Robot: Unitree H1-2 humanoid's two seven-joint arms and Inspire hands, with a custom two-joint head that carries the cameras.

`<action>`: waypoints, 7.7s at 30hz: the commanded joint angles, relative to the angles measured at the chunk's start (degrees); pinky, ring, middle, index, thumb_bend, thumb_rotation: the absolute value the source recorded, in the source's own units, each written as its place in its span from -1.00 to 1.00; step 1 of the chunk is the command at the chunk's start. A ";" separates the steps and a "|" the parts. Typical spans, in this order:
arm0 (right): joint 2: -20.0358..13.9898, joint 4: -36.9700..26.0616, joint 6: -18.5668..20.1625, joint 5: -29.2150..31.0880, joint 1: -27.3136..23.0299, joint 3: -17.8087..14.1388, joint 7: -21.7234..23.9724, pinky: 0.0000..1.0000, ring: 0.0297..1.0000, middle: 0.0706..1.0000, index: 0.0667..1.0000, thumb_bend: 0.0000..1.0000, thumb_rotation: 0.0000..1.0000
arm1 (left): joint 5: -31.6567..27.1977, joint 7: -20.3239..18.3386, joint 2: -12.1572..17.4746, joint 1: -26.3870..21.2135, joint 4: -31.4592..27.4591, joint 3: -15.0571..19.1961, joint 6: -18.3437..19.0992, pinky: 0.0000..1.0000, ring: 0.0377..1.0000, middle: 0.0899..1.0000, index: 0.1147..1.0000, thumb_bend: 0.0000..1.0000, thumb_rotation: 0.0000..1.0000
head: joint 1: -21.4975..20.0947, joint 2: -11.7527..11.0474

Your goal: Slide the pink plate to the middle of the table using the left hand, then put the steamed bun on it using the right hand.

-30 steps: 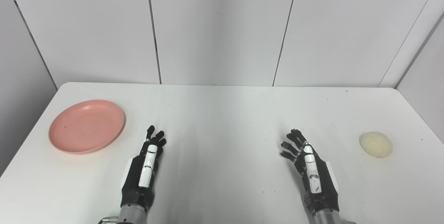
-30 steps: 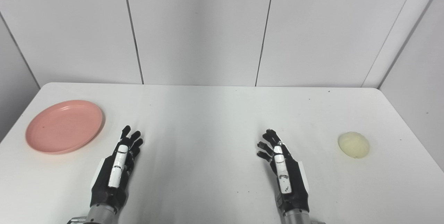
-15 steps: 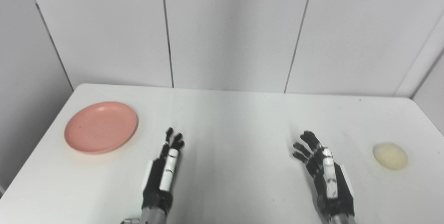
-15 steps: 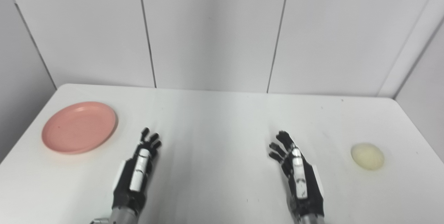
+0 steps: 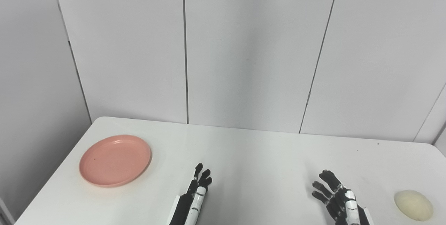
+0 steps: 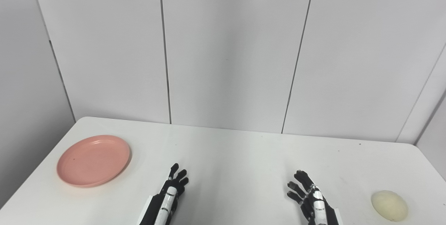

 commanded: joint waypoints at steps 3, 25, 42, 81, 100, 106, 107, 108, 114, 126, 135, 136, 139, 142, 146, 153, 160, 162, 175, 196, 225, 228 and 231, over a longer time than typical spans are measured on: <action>0.20 4.57 -1.61 0.24 3.22 -0.24 0.75 0.58 0.61 0.73 0.62 0.22 0.90 | 3.92 1.15 0.80 0.02 2.67 -0.75 -4.61 0.91 0.87 0.90 1.00 0.02 0.85 | 0.13 0.38; 0.36 2.70 0.01 -1.05 3.87 -0.17 -0.60 0.53 0.60 0.71 0.61 0.19 0.89 | 9.77 9.15 3.18 -12.24 4.59 7.08 -18.16 0.76 0.78 0.82 1.00 0.24 0.81 | -2.28 2.22; 0.67 3.28 -0.68 -1.54 3.57 0.14 -0.90 0.42 0.50 0.65 0.52 0.22 0.83 | 5.58 14.67 12.81 -21.94 12.90 18.79 -21.64 0.93 0.82 0.84 0.98 0.32 0.90 | -3.62 1.86; 0.79 2.14 -0.94 -2.96 4.07 0.10 -1.05 0.43 0.49 0.66 0.44 0.13 0.90 | -31.29 -4.42 28.24 -30.00 47.42 36.11 -18.16 1.00 0.94 0.89 0.74 0.61 0.75 | -3.79 3.18; 1.21 0.26 -0.08 -3.64 4.64 0.24 -1.58 0.41 0.47 0.65 0.42 0.08 0.91 | -31.96 -4.68 26.90 -29.74 45.20 35.28 -12.84 1.00 0.90 0.88 0.79 0.52 0.77 | -4.43 4.33; 1.42 -0.05 0.02 -4.70 4.75 0.27 -1.85 0.36 0.41 0.61 0.38 0.16 0.87 | -30.28 -3.21 26.34 -28.98 43.85 34.13 -11.40 1.00 0.92 0.90 0.79 0.53 0.79 | -4.64 4.51; 1.47 -0.08 0.13 -4.62 4.70 0.26 -1.84 0.37 0.41 0.62 0.38 0.16 0.87 | -29.89 -2.75 26.24 -28.88 43.78 33.91 -11.01 1.00 0.91 0.90 0.79 0.54 0.79 | -4.71 4.53; 1.51 -0.18 0.38 -4.54 4.66 0.27 -1.85 0.38 0.42 0.63 0.39 0.14 0.88 | -29.52 -2.23 26.16 -28.79 43.68 33.70 -10.58 0.99 0.90 0.89 0.77 0.54 0.77 | -4.73 4.52; 1.66 -0.69 1.06 -4.73 4.58 0.54 -2.33 0.39 0.45 0.65 0.40 0.10 0.92 | -27.01 -0.29 25.89 -28.15 42.49 32.02 -9.38 0.92 0.84 0.85 0.70 0.60 0.70 | -4.93 4.60; 1.90 -1.72 2.45 -5.21 4.67 0.78 -2.74 0.39 0.44 0.66 0.43 0.05 0.92 | -18.04 4.72 25.19 -26.47 37.52 26.85 -7.69 0.88 0.78 0.81 0.72 0.57 0.74 | -5.34 4.84; 2.23 -2.66 3.73 -5.86 4.79 0.96 -3.49 0.35 0.41 0.63 0.43 0.05 0.92 | -17.62 3.50 24.59 -26.30 37.82 25.69 -8.78 0.97 0.74 0.81 0.73 0.50 0.71 | -5.57 4.96; 2.24 -2.73 3.78 -5.88 4.81 0.99 -3.50 0.34 0.41 0.62 0.42 0.07 0.90 | -17.50 3.42 24.61 -26.32 37.99 25.54 -9.02 0.98 0.74 0.81 0.74 0.50 0.70 | -5.57 4.96; 2.32 -2.72 3.25 -6.32 4.87 1.10 -3.54 0.34 0.40 0.63 0.43 0.06 0.90 | -17.02 3.31 24.25 -26.15 37.59 25.16 -9.33 0.97 0.71 0.79 0.72 0.52 0.70 | -5.65 5.03; 2.47 -2.84 3.21 -6.62 4.93 1.10 -3.71 0.33 0.40 0.62 0.44 0.06 0.89 | -17.33 2.99 23.78 -26.17 37.53 25.29 -9.63 0.97 0.71 0.79 0.73 0.51 0.67 | -5.70 5.16; 2.33 -2.88 2.92 -7.34 4.97 1.25 -3.70 0.33 0.40 0.63 0.44 0.04 0.92 | -16.78 2.86 23.37 -26.05 36.94 24.79 -9.35 0.92 0.71 0.79 0.72 0.48 0.68 | -5.74 5.26; 2.48 -2.67 2.57 -7.57 4.91 1.16 -3.77 0.31 0.38 0.61 0.41 0.07 0.89 | -15.99 2.47 22.41 -25.76 35.46 23.37 -8.19 0.82 0.69 0.76 0.68 0.55 0.66 | -5.80 5.34; 2.43 -2.70 2.41 -7.57 4.93 1.14 -3.55 0.27 0.36 0.60 0.40 0.08 0.88 | -15.28 2.65 21.43 -25.51 33.64 22.23 -6.71 0.85 0.68 0.72 0.63 0.56 0.65 | -5.88 5.47; 2.50 -2.63 2.49 -7.23 4.85 1.04 -3.46 0.26 0.34 0.59 0.39 0.10 0.86 | -15.12 2.46 21.36 -25.52 33.65 21.96 -6.61 0.85 0.68 0.72 0.63 0.56 0.65 | -5.88 5.50; 2.54 -3.74 3.51 -7.76 5.08 1.40 -3.77 0.28 0.35 0.61 0.41 0.08 0.88 | -16.12 0.66 19.21 -25.58 30.94 21.38 -3.45 0.77 0.66 0.68 0.64 0.60 0.63 | -6.09 5.91; 3.67 -5.53 5.68 -8.03 5.15 1.46 -4.17 0.27 0.30 0.57 0.41 0.06 0.84 | -15.21 -2.56 13.69 -24.04 23.16 15.57 4.69 0.71 0.65 0.67 0.63 0.54 0.66 | -7.41 6.56; 5.41 -6.88 7.05 -12.42 4.62 3.81 -6.60 0.27 0.32 0.57 0.43 -0.08 0.95 | -9.09 -4.01 10.43 -25.15 27.08 9.52 1.91 0.81 0.72 0.70 0.70 0.49 0.74 | -14.85 8.84; 6.50 -7.28 7.69 -13.82 4.49 4.87 -7.27 0.28 0.33 0.56 0.44 -0.12 0.97 | -9.56 -4.92 10.83 -25.08 26.50 9.62 2.50 0.82 0.74 0.71 0.71 0.48 0.75 | -20.42 9.36; 7.82 -7.18 8.17 -15.64 4.23 5.92 -8.30 0.29 0.33 0.59 0.44 -0.11 1.00 | -10.29 -5.94 11.53 -24.91 25.75 10.00 3.32 0.86 0.74 0.71 0.71 0.49 0.73 | -24.93 9.75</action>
